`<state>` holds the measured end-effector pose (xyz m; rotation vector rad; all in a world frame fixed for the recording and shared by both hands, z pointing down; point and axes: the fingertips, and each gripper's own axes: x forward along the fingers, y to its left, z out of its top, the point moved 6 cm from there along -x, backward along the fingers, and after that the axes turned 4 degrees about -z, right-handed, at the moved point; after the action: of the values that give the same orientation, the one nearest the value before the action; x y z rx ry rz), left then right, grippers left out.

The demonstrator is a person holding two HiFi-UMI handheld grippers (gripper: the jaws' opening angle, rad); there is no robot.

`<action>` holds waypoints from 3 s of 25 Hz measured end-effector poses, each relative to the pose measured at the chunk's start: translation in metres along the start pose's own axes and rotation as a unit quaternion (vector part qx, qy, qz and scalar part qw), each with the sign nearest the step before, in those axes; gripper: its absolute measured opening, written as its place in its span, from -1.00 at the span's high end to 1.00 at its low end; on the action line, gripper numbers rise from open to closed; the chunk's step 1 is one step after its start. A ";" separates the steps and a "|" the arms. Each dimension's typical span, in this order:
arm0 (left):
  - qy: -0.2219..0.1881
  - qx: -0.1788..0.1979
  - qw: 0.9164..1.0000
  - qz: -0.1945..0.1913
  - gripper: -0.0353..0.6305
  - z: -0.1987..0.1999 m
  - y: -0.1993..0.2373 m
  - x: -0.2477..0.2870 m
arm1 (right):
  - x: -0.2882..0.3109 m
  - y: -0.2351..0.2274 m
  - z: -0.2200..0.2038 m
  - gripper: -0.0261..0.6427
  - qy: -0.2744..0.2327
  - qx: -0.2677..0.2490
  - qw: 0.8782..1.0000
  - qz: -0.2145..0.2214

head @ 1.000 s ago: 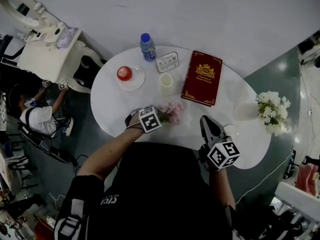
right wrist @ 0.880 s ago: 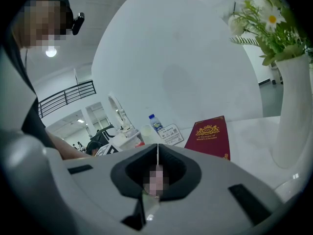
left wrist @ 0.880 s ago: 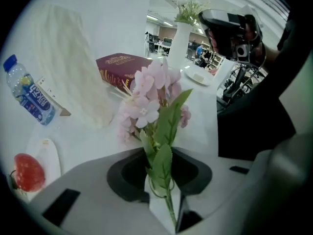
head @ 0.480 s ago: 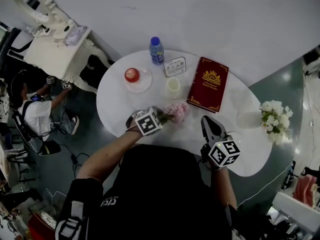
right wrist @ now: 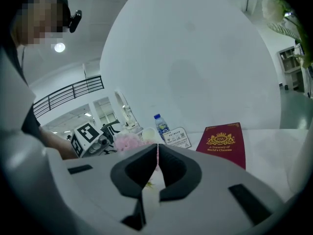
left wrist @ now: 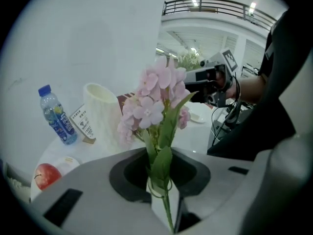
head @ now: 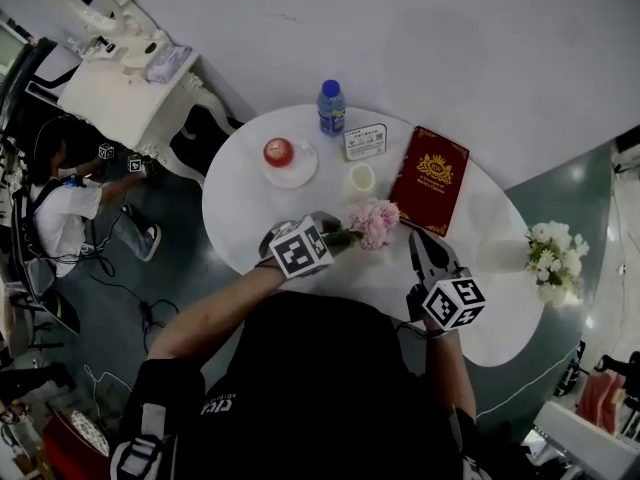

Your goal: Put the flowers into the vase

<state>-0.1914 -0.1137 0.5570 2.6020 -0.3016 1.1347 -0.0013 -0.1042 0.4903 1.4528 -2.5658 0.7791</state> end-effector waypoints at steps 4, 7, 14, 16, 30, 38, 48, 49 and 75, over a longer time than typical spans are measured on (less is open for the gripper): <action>-0.033 -0.023 0.999 0.002 0.63 0.014 0.001 -0.017 | 0.006 0.000 0.003 0.83 -0.003 0.000 1.000 0.003; -0.056 -0.018 0.998 0.007 0.63 0.028 0.002 -0.029 | 0.012 -0.002 0.005 0.83 -0.004 -0.004 1.000 0.004; -0.114 -0.012 0.993 0.021 0.63 0.064 0.008 -0.055 | 0.027 -0.001 0.006 0.83 0.002 -0.020 1.000 0.011; -0.127 -0.010 0.992 0.026 0.63 0.072 0.011 -0.062 | 0.031 -0.001 0.006 0.83 0.004 -0.023 1.000 0.013; -0.207 0.002 0.977 0.050 0.63 0.128 0.027 -0.101 | 0.070 0.004 0.005 0.71 0.027 -0.059 0.997 0.045; -0.260 0.010 0.963 0.068 0.63 0.152 0.042 -0.115 | 0.093 0.009 0.002 0.40 0.049 -0.072 0.994 0.066; -0.324 0.018 0.943 0.078 0.63 0.182 0.052 -0.129 | 0.129 0.018 -0.011 -0.18 0.083 -0.123 0.985 0.084; -0.333 0.020 0.940 0.079 0.63 0.185 0.053 -0.131 | 0.133 0.018 -0.013 -0.21 0.088 -0.125 0.985 0.082; -0.407 0.056 0.907 0.095 0.63 0.204 0.064 -0.137 | 0.171 0.019 -0.037 -0.25 0.095 -0.170 0.977 0.083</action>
<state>-0.1630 -0.2327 0.3345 3.0692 -0.6796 0.0289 -0.1158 -0.2115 0.5699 1.0236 -2.5370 0.4386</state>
